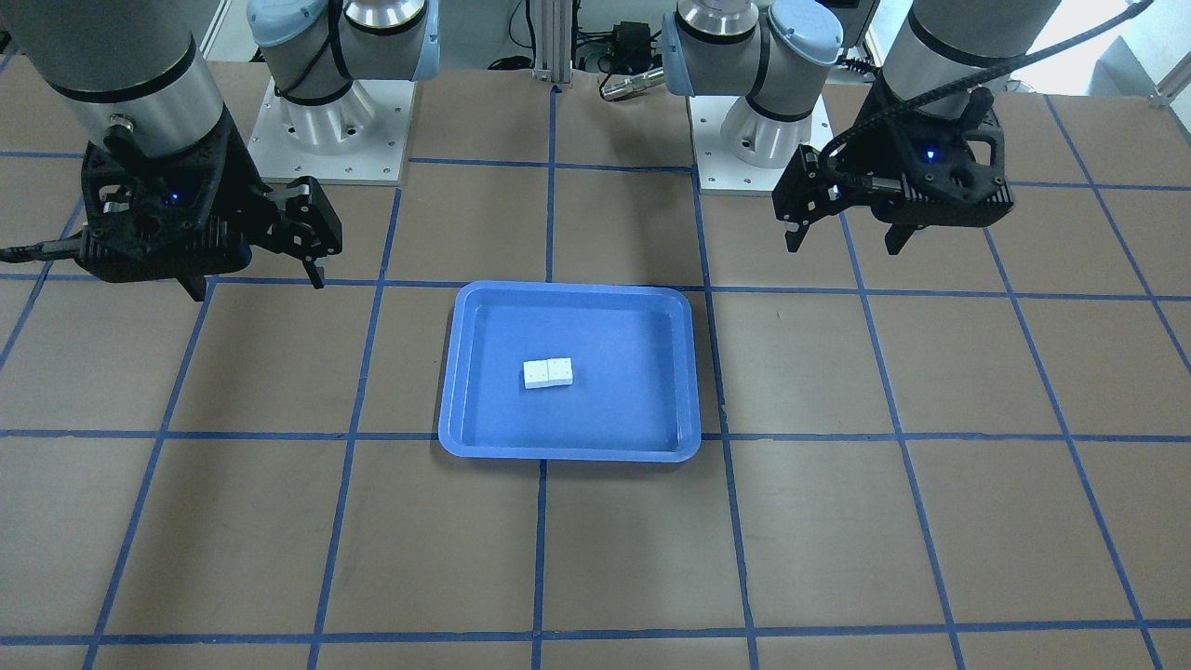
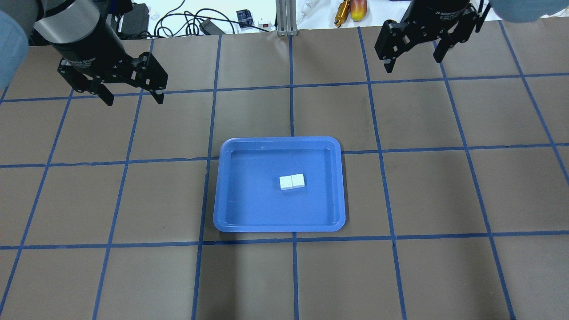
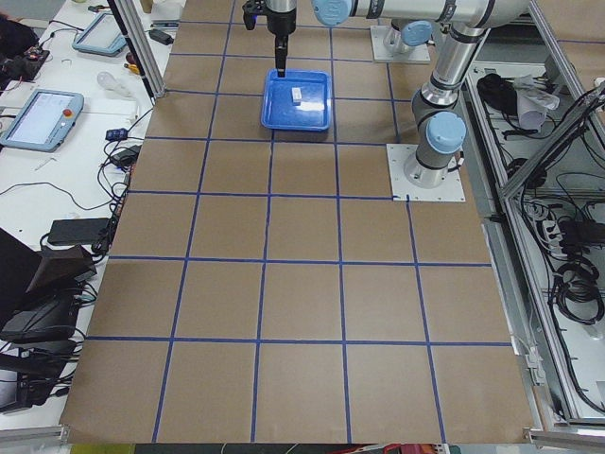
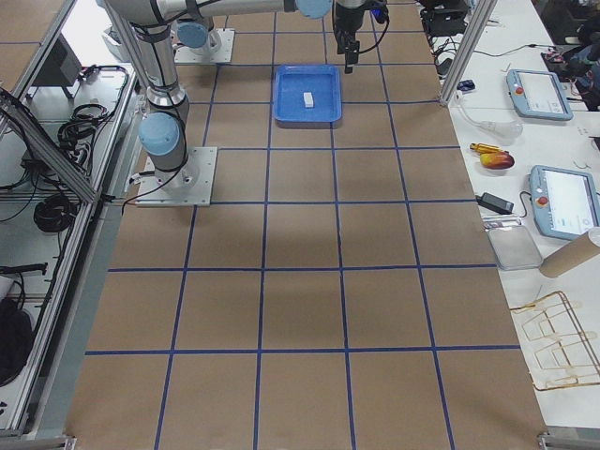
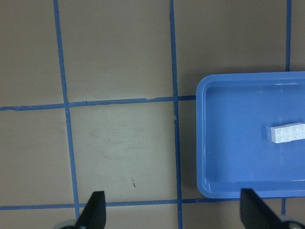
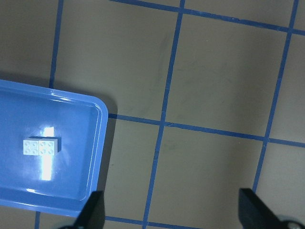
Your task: Assemble white blocks and place on blue tray
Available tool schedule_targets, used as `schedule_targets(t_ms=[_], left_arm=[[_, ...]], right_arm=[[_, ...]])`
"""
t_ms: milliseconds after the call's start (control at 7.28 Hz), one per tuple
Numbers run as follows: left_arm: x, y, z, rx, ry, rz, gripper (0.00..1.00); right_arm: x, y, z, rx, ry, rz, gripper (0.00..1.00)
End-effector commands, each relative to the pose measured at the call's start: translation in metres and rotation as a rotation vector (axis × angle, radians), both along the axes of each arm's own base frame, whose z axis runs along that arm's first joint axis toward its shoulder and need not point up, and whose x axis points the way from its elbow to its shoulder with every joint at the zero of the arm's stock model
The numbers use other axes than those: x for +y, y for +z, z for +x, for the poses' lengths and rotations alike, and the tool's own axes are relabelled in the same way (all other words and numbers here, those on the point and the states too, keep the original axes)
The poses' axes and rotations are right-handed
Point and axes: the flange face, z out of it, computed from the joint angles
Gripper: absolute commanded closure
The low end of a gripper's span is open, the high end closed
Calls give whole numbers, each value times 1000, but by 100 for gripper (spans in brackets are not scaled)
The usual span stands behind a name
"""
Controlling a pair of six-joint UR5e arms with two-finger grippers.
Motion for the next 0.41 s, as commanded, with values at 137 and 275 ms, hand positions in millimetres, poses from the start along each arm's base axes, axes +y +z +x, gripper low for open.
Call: schedule_targets(t_ms=[137, 275], left_arm=[[0, 0, 0, 0, 0, 1, 0], [1, 0, 0, 0, 0, -1, 0]], right_arm=[[0, -1, 0, 3, 0, 3, 0], [0, -1, 0, 3, 0, 3, 0]])
